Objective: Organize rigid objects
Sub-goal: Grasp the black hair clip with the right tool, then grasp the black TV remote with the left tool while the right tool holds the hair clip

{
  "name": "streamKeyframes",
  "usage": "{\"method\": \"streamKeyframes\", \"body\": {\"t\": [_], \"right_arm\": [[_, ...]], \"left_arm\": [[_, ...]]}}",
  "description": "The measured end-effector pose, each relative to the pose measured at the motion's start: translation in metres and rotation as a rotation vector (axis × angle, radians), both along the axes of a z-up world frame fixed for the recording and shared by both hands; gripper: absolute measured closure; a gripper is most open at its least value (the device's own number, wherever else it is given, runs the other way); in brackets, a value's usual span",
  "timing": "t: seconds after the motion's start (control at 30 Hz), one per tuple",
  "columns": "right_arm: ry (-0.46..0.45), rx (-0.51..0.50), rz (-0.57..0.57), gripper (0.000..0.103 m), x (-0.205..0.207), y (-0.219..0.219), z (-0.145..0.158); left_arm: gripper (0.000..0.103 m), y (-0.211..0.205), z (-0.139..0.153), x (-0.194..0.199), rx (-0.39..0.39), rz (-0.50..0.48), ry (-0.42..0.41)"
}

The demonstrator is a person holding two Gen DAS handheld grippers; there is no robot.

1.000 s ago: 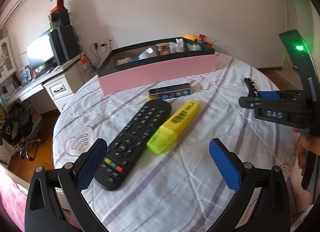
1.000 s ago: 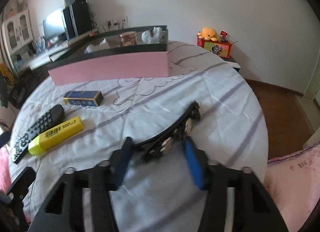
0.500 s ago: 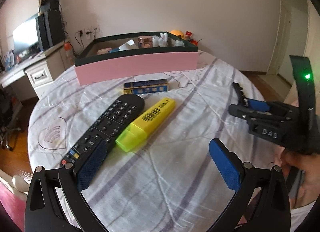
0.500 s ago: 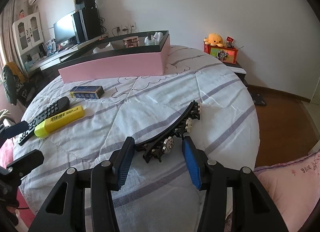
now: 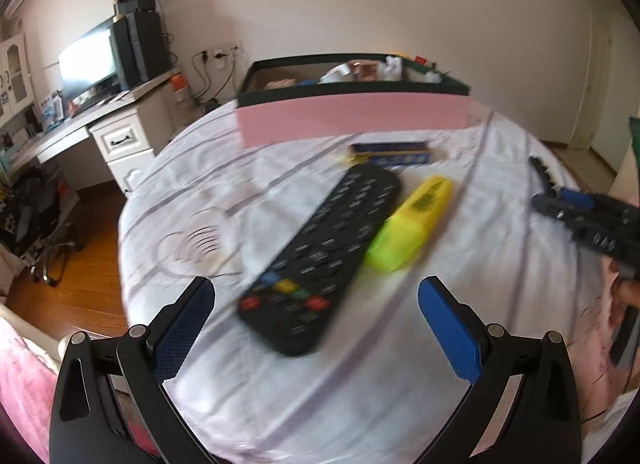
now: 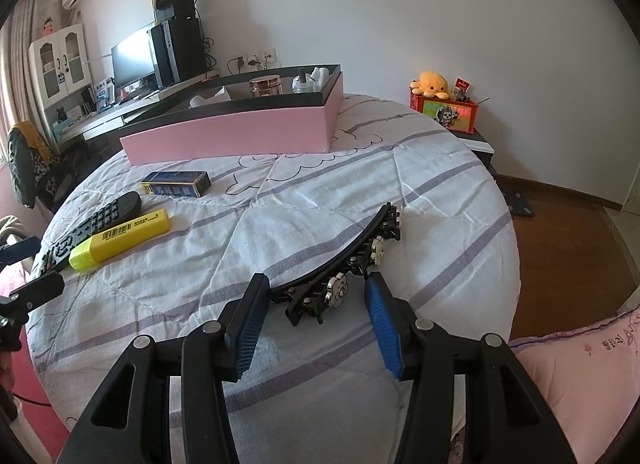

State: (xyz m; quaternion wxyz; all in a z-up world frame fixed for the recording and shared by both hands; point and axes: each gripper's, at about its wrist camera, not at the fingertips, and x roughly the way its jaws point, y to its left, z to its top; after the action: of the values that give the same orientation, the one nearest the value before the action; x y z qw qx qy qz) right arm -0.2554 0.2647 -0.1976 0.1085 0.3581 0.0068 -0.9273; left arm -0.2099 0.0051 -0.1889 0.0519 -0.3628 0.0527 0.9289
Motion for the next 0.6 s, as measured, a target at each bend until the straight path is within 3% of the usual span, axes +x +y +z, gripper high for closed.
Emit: {"method": "streamKeyframes", "body": {"t": [0.13,0.3,0.37,0.43,0.6], "right_arm": [[-0.002,0.018,-0.008,0.050,0.000,-0.003,0.000],[-0.005,0.033,-0.017,0.049,-0.002,-0.007,0.000],[-0.006,0.033,-0.018,0.048,-0.002,-0.007,0.000],[-0.006,0.030,-0.018,0.047,-0.001,-0.007,0.000],[-0.006,0.028,-0.018,0.047,-0.002,-0.007,0.001]], "left_arm": [[0.000,-0.016,-0.007,-0.002,-0.048,0.041,0.000],[0.001,-0.016,-0.011,-0.018,-0.024,0.013,0.006],[0.013,-0.010,-0.012,-0.022,-0.032,-0.025,0.021],[0.037,-0.006,-0.013,-0.023,0.008,-0.076,0.026],[0.046,-0.008,-0.012,-0.022,0.057,-0.043,0.039]]}}
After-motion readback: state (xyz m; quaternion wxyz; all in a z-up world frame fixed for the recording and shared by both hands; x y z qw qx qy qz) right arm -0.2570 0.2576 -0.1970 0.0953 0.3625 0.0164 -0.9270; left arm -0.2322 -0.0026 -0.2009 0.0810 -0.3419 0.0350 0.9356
